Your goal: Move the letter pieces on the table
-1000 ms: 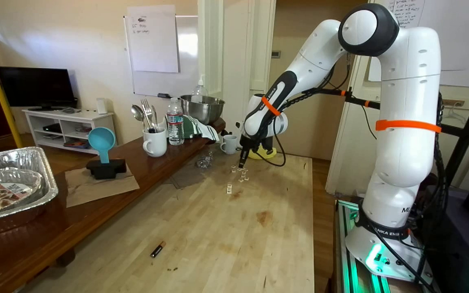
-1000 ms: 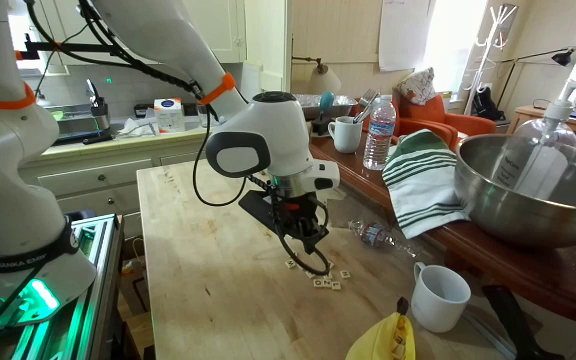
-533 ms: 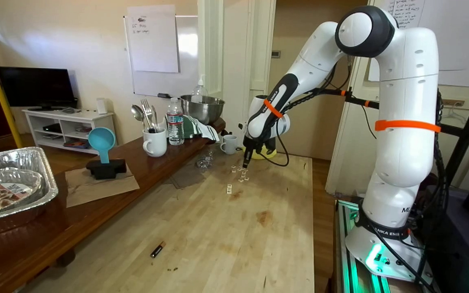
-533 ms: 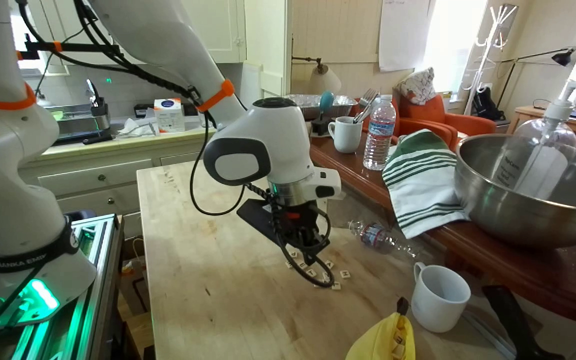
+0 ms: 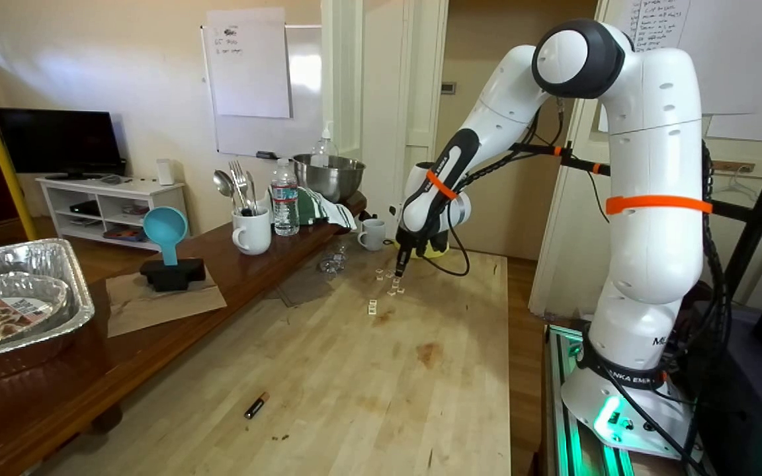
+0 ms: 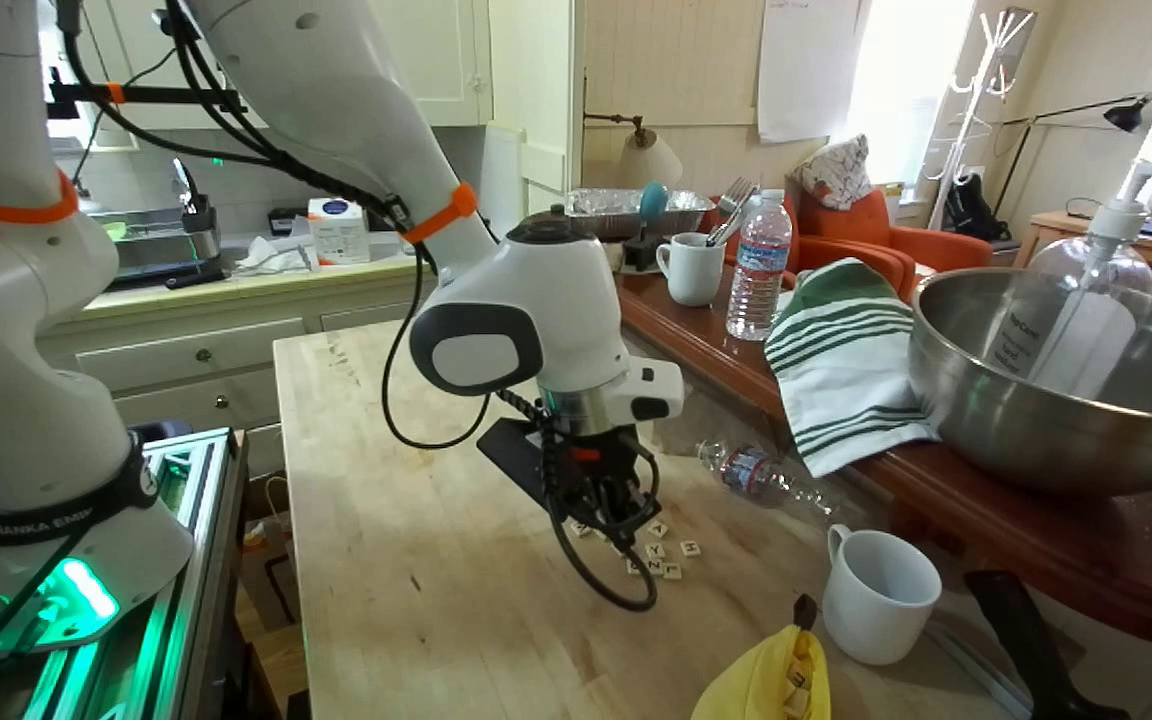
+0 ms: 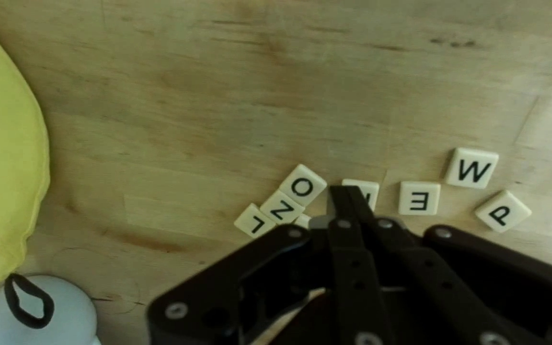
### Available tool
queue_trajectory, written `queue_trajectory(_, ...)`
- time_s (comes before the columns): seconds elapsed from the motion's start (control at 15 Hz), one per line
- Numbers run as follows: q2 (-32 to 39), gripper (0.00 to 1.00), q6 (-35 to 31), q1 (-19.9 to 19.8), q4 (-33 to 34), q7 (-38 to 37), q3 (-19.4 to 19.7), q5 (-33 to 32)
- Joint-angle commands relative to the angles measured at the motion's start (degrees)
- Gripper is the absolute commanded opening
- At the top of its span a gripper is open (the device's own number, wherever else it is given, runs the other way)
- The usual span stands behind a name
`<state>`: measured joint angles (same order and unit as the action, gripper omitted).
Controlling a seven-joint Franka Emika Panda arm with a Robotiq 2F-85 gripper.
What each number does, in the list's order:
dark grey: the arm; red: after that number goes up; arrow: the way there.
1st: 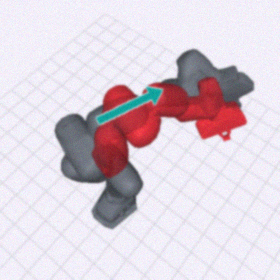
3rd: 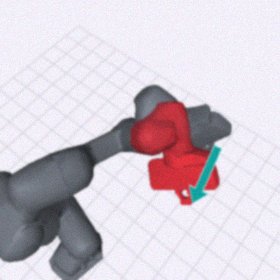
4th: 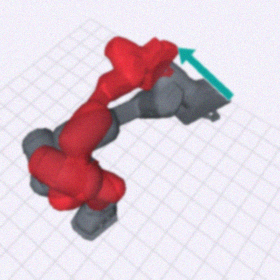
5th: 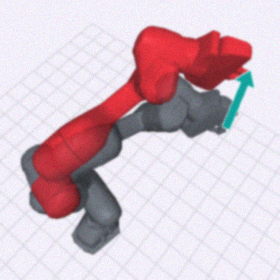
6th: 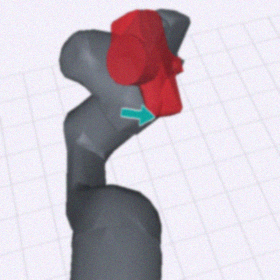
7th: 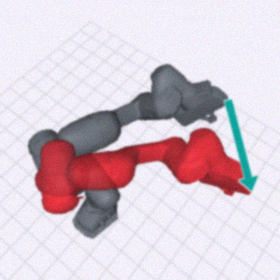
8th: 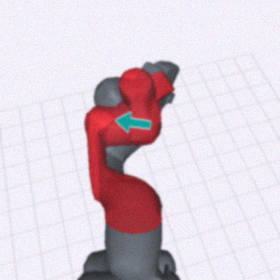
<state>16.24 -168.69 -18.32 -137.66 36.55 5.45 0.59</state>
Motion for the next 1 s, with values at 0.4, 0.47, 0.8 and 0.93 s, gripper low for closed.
queue_trajectory(0.4,3.76,0.00,-2.66,-1.82,2.37,-4.51,-1.88,-1.01)
queue_trajectory(0.47,3.76,0.00,-2.52,-1.94,2.42,-4.52,-2.06,-1.04)
queue_trajectory(0.8,3.39,0.00,-1.99,-1.70,2.58,-5.66,-1.95,-1.48)
queue_trajectory(0.93,3.12,0.00,-1.98,-1.91,2.47,-5.62,-2.19,-1.40)
